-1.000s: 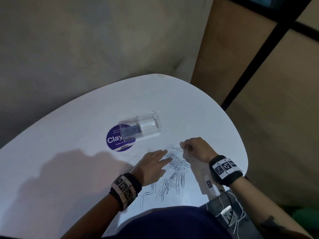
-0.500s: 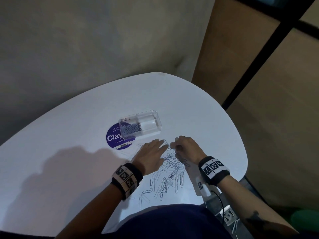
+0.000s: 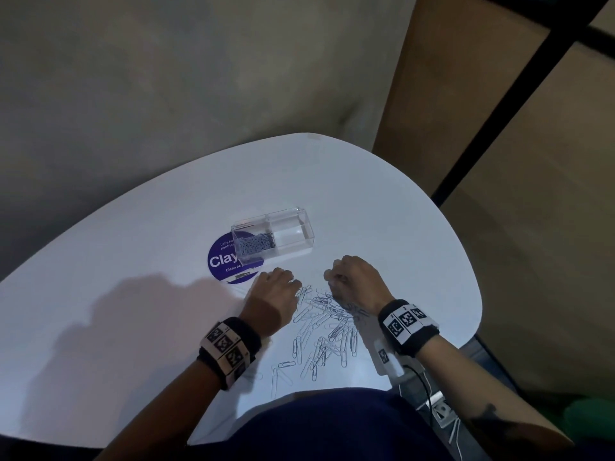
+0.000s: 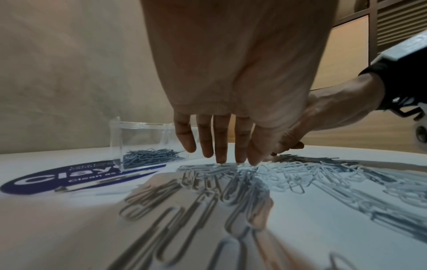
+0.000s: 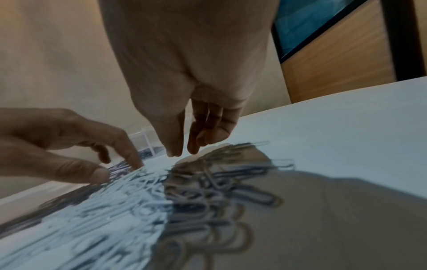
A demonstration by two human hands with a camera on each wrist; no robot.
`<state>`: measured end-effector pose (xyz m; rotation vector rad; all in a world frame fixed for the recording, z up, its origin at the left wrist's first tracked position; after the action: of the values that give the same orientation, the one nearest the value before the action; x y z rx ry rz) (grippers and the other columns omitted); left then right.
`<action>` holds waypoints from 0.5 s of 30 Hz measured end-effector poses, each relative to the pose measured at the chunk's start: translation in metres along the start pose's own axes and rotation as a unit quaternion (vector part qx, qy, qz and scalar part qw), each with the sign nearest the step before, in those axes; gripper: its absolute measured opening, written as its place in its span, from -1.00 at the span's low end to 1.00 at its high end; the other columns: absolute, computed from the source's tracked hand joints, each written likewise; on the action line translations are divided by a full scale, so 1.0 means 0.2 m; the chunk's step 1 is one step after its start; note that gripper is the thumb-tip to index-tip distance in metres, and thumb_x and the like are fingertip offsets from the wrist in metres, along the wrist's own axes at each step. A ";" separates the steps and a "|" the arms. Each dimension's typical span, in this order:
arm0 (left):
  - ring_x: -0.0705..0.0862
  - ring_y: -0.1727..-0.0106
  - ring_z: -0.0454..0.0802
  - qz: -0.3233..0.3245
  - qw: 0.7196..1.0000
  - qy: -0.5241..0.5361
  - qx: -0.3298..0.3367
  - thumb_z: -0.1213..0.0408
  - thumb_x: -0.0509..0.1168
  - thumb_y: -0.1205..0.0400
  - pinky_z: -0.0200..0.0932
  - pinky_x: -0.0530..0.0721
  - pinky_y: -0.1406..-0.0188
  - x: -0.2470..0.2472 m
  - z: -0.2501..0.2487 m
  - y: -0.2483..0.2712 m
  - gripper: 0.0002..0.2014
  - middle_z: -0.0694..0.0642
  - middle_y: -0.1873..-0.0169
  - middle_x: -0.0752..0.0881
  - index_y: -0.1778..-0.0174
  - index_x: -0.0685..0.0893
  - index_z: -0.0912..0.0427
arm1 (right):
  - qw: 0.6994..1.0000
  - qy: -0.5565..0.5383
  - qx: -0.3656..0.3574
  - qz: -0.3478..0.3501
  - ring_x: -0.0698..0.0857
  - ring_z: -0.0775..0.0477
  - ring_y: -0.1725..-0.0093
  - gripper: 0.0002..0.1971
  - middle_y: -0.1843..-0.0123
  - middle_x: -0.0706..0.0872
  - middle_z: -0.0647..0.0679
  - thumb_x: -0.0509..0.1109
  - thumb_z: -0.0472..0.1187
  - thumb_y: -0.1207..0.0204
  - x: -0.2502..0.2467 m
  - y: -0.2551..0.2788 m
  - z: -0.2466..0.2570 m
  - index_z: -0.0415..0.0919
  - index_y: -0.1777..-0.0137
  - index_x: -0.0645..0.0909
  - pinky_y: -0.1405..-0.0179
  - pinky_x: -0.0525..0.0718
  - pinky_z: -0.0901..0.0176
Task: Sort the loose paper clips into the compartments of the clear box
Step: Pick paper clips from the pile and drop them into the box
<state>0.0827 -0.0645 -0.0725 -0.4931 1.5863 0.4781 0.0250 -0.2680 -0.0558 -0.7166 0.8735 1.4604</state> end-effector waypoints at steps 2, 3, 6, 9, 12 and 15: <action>0.66 0.08 0.09 -0.002 1.000 0.006 -0.008 0.26 0.46 -0.40 -0.02 0.58 0.18 -0.01 0.00 0.00 -0.74 0.07 0.10 0.72 0.00 0.75 0.12 | 1.000 0.008 -0.010 0.024 0.54 -0.01 0.08 -0.89 0.16 0.58 0.06 0.39 -0.17 -0.61 0.05 -0.01 0.03 -0.12 0.05 0.75 0.19 0.57 0.03; 0.65 0.11 0.09 -0.008 1.000 0.008 -0.014 0.30 0.48 -0.36 -0.03 0.57 0.22 -0.01 0.00 0.00 -0.71 0.07 0.13 0.71 -0.01 0.74 0.12 | 0.999 0.012 -0.015 0.032 0.57 -0.03 0.03 -0.87 0.11 0.60 0.05 0.38 -0.14 -0.63 0.07 -0.02 0.05 -0.09 -0.02 0.76 0.18 0.54 0.06; 0.61 0.15 0.11 -0.028 0.999 0.024 -0.031 0.39 0.46 -0.35 -0.03 0.57 0.25 0.01 0.03 0.02 -0.68 0.10 0.15 0.67 -0.03 0.72 0.17 | 0.998 0.024 -0.032 0.048 0.58 -0.03 -0.03 -0.85 0.08 0.58 0.07 0.41 -0.05 -0.62 0.13 -0.05 0.10 -0.04 -0.08 0.75 0.19 0.41 0.13; 0.57 0.21 0.10 -0.062 0.996 0.043 -0.053 0.40 0.43 -0.41 -0.03 0.57 0.28 0.02 0.05 0.04 -0.83 0.12 0.22 0.63 0.10 0.70 0.19 | 0.998 0.041 -0.024 0.046 0.59 -0.01 0.00 -0.86 0.05 0.64 0.04 0.49 0.00 -0.55 0.16 -0.07 0.14 -0.04 0.04 0.71 0.22 0.44 0.14; 0.51 0.27 0.09 -0.094 0.992 0.053 -0.064 0.43 0.35 -0.47 -0.01 0.53 0.30 0.02 0.07 0.07 -0.95 0.13 0.30 0.57 0.22 0.63 0.21 | 0.998 0.044 -0.019 0.046 0.62 -0.04 0.03 -0.89 0.10 0.63 0.05 0.44 -0.10 -0.56 0.17 -0.09 0.15 -0.06 0.19 0.69 0.30 0.42 0.15; 0.51 0.28 0.14 -0.114 0.988 0.051 -0.086 0.46 0.33 -0.41 0.08 0.55 0.29 0.02 0.10 0.09 -0.92 0.16 0.32 0.56 0.25 0.61 0.22 | 0.996 0.052 -0.036 0.063 0.55 -0.04 0.02 -0.83 0.12 0.53 0.07 0.28 -0.18 -0.64 0.17 -0.11 0.15 -0.09 0.18 0.64 0.34 0.34 0.15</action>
<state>0.0880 -0.0377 -0.0785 -0.8323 1.5700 0.4208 0.0456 -0.2241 -0.0709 -0.8088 0.9637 1.5854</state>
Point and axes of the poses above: each hand's wrist, its own y-axis away from the middle knuckle, its own x-axis out of the palm, z = x × y, the point moved 2 cm from there along -y, towards the middle knuckle
